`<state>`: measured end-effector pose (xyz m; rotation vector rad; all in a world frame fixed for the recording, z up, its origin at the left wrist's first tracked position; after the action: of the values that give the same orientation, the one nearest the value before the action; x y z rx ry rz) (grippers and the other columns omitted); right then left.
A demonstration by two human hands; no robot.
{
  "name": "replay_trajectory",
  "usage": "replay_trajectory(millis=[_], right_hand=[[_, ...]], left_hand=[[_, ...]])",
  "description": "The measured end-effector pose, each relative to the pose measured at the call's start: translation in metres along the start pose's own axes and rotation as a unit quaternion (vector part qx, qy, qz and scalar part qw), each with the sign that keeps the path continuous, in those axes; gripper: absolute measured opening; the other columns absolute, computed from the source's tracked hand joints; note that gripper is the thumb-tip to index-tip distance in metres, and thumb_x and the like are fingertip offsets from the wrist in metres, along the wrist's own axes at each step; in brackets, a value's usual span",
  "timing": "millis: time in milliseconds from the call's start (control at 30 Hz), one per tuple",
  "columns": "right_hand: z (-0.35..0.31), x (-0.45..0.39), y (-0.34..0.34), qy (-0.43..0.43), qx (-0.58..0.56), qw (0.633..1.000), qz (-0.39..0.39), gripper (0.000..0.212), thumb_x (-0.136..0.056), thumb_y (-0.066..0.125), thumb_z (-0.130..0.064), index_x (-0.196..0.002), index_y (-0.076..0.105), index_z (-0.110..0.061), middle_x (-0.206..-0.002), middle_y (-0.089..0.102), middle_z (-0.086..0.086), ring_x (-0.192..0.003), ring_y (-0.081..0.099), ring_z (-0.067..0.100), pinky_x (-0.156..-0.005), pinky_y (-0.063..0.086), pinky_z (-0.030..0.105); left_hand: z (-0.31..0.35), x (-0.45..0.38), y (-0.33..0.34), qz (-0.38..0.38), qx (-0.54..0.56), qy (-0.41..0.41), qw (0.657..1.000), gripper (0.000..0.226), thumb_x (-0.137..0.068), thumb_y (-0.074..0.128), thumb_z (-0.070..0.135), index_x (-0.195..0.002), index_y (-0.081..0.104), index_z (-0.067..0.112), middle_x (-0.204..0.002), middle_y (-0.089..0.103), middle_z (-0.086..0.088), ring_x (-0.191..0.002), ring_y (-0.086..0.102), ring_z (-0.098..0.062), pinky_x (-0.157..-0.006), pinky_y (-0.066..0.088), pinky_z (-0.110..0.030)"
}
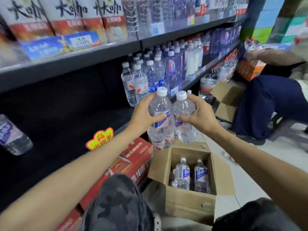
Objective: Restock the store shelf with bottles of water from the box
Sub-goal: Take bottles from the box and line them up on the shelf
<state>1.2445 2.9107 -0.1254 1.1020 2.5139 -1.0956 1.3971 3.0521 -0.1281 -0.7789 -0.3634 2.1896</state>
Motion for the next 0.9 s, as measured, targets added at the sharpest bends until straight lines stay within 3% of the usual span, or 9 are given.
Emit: replay_trajectory(millis=[100, 233, 300, 400, 500, 600, 633, 733, 900], right_hand=[[-0.036, -0.023, 0.003, -0.044, -0.005, 0.999, -0.012, 0.072, -0.065, 0.087, -0.030, -0.131, 0.058, -0.024, -0.129, 0.062, -0.007, -0.118, 0.057, 0.011, -0.103, 0.045, 0.035], [-0.076, -0.055, 0.022, -0.069, -0.028, 0.997, -0.035, 0.075, -0.068, 0.087, -0.023, -0.136, 0.053, -0.020, -0.137, 0.056, -0.007, -0.116, 0.057, 0.009, -0.097, 0.038, 0.011], [-0.094, -0.067, 0.038, -0.087, -0.033, 0.995, -0.041, 0.074, -0.068, 0.087, -0.019, -0.134, 0.055, -0.017, -0.130, 0.058, -0.010, -0.111, 0.056, 0.004, -0.093, 0.035, 0.004], [-0.115, -0.081, 0.071, -0.121, -0.044, 0.990, -0.066, 0.069, -0.067, 0.087, -0.014, -0.129, 0.057, -0.017, -0.118, 0.064, -0.008, -0.105, 0.058, 0.010, -0.089, 0.041, 0.007], [-0.129, -0.091, 0.111, -0.129, -0.088, 0.981, -0.113, 0.070, -0.068, 0.086, -0.009, -0.131, 0.055, -0.014, -0.123, 0.064, -0.004, -0.114, 0.058, 0.010, -0.101, 0.043, 0.022], [-0.139, -0.096, 0.152, -0.147, -0.108, 0.971, -0.155, 0.065, -0.071, 0.083, -0.007, -0.127, 0.053, -0.018, -0.110, 0.061, -0.019, -0.099, 0.054, -0.013, -0.087, 0.039, 0.004], [-0.142, -0.098, 0.166, -0.146, -0.113, 0.969, -0.165, 0.064, -0.071, 0.083, -0.006, -0.126, 0.053, -0.019, -0.108, 0.060, -0.020, -0.099, 0.055, -0.013, -0.087, 0.039, 0.005], [-0.151, -0.102, 0.206, -0.138, -0.127, 0.961, -0.202, 0.060, -0.072, 0.081, -0.004, -0.123, 0.052, -0.018, -0.110, 0.064, -0.006, -0.106, 0.060, 0.009, -0.094, 0.047, 0.026], [-0.170, -0.110, 0.264, -0.117, -0.163, 0.948, -0.249, 0.057, -0.070, 0.077, 0.009, -0.119, 0.053, -0.009, -0.106, 0.065, 0.006, -0.100, 0.064, 0.020, -0.095, 0.052, 0.040]], left_hand=[[0.011, -0.008, -0.039, 0.026, -0.012, 0.026, 0.999, 0.082, -0.073, 0.083, 0.022, -0.144, 0.041, 0.018, -0.139, 0.053, 0.004, -0.128, 0.050, -0.010, -0.109, 0.042, -0.041], [0.013, -0.012, -0.091, 0.065, -0.045, 0.048, 0.996, 0.081, -0.074, 0.082, 0.023, -0.144, 0.041, 0.019, -0.139, 0.050, 0.008, -0.129, 0.047, -0.006, -0.111, 0.040, -0.039], [0.010, -0.009, -0.116, 0.073, -0.066, 0.055, 0.994, 0.081, -0.074, 0.081, 0.024, -0.144, 0.040, 0.022, -0.137, 0.049, 0.013, -0.128, 0.047, -0.001, -0.110, 0.040, -0.036], [-0.006, 0.000, -0.149, 0.087, -0.087, 0.040, 0.992, 0.080, -0.074, 0.081, 0.021, -0.143, 0.041, 0.024, -0.139, 0.050, 0.011, -0.129, 0.047, -0.004, -0.110, 0.041, -0.037], [-0.030, 0.013, -0.177, 0.113, -0.093, -0.002, 0.989, 0.078, -0.073, 0.082, 0.016, -0.141, 0.044, 0.024, -0.135, 0.055, 0.008, -0.125, 0.052, -0.006, -0.107, 0.044, -0.038], [-0.055, 0.029, -0.203, 0.132, -0.091, -0.045, 0.986, 0.072, -0.072, 0.083, 0.015, -0.135, 0.049, 0.024, -0.126, 0.061, 0.011, -0.117, 0.058, -0.004, -0.104, 0.047, -0.038], [-0.063, 0.035, -0.212, 0.137, -0.092, -0.058, 0.985, 0.072, -0.071, 0.083, 0.015, -0.135, 0.050, 0.024, -0.125, 0.061, 0.012, -0.116, 0.058, -0.003, -0.104, 0.047, -0.036], [-0.084, 0.053, -0.235, 0.164, -0.103, -0.096, 0.976, 0.071, -0.071, 0.083, 0.014, -0.133, 0.050, 0.025, -0.121, 0.062, 0.015, -0.114, 0.059, -0.002, -0.103, 0.047, -0.033], [-0.106, 0.079, -0.271, 0.205, -0.157, -0.142, 0.956, 0.071, -0.072, 0.081, 0.018, -0.135, 0.048, 0.023, -0.127, 0.060, 0.008, -0.116, 0.057, -0.007, -0.099, 0.044, -0.024]])
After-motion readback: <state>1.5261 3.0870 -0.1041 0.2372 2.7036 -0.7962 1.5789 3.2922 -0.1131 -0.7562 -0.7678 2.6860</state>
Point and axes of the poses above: each hand's wrist, its own x-axis away from the middle knuckle, its own y-axis out of the palm, z = x × y, the point moved 2 cm from there along -x, towards the middle knuckle
